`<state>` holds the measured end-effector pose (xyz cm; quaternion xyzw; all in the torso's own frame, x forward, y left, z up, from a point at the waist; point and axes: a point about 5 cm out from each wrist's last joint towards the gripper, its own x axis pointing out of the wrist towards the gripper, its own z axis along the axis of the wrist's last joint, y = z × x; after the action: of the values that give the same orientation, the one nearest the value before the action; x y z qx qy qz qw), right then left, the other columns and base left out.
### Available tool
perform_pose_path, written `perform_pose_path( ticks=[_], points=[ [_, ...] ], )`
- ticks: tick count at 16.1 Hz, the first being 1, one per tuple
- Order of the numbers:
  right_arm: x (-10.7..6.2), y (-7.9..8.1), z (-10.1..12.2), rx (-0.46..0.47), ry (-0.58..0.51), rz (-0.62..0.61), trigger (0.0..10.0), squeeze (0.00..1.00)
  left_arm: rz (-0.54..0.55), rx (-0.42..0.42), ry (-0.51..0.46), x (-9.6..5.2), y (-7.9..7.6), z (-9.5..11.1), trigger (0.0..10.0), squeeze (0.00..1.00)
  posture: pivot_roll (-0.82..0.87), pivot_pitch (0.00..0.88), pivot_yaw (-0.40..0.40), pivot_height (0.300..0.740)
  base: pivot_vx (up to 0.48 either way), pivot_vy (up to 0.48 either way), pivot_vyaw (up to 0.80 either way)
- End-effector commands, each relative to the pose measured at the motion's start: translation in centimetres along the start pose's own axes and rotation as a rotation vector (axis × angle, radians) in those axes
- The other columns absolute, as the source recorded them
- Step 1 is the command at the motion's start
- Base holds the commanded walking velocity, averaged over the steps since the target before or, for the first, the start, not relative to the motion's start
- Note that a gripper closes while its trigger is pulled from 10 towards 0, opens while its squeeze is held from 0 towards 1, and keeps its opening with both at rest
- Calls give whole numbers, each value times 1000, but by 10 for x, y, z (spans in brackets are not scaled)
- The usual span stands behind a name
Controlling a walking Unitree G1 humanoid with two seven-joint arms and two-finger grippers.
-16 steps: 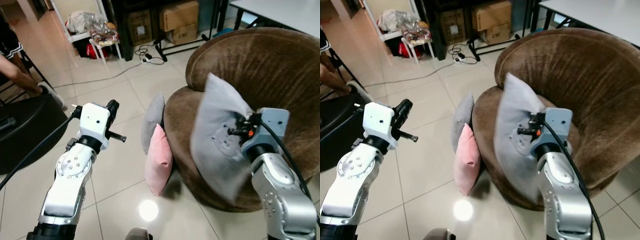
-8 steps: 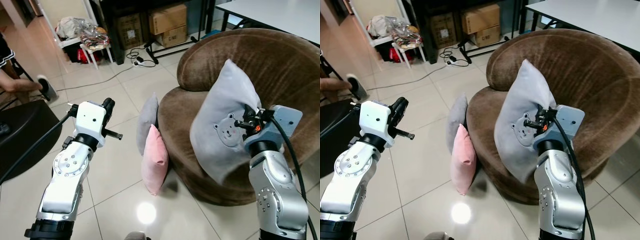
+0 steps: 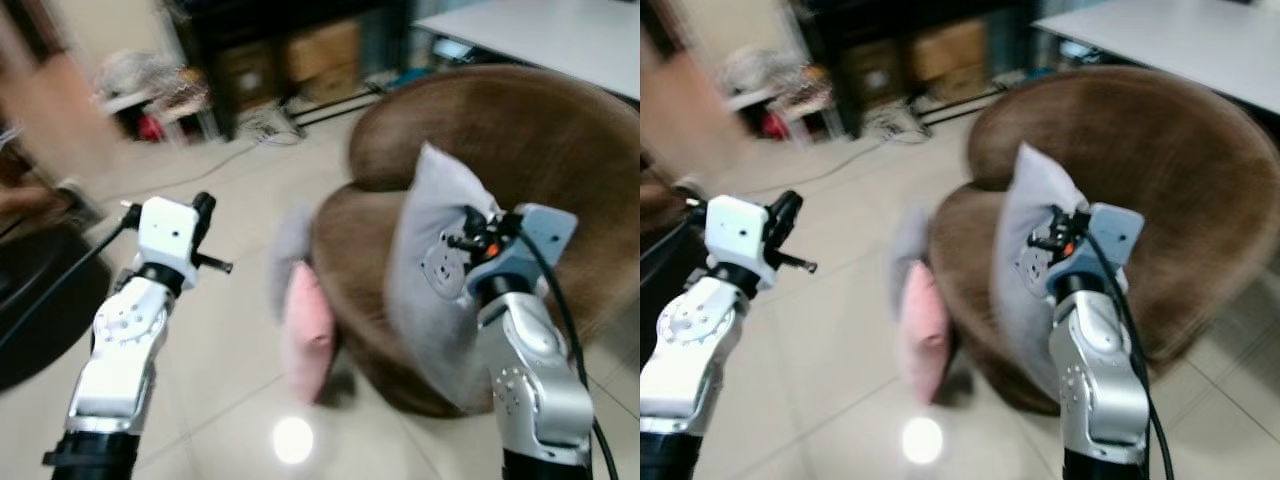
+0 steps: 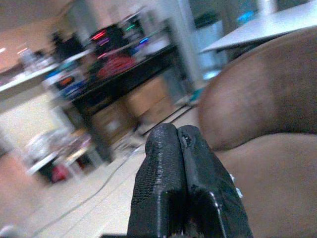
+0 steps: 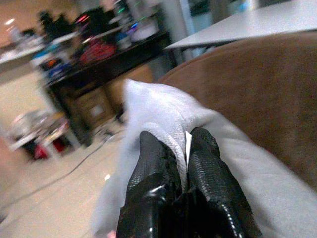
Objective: Move the pillow to the sofa from floor
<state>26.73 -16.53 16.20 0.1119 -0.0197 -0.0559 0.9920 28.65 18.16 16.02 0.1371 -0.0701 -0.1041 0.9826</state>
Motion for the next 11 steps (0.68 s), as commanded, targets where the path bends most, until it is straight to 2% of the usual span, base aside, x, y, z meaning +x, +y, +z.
perform_pose_path(
  ticks=[1,7,11],
  points=[
    [0,1,14,9,-77,2,10000,0,-9,7,-10,0,-2,2,10000,0,-120,0,95,740,262,0,0],
    [1,1,15,-13,-101,13,10000,0,-13,15,-6,-1,-2,-1,10000,0,-113,0,92,740,263,0,0],
    [4,3,14,-33,-94,35,10000,0,-10,21,-6,-3,-1,-2,10000,0,-108,0,83,740,252,0,-714]
  ],
)
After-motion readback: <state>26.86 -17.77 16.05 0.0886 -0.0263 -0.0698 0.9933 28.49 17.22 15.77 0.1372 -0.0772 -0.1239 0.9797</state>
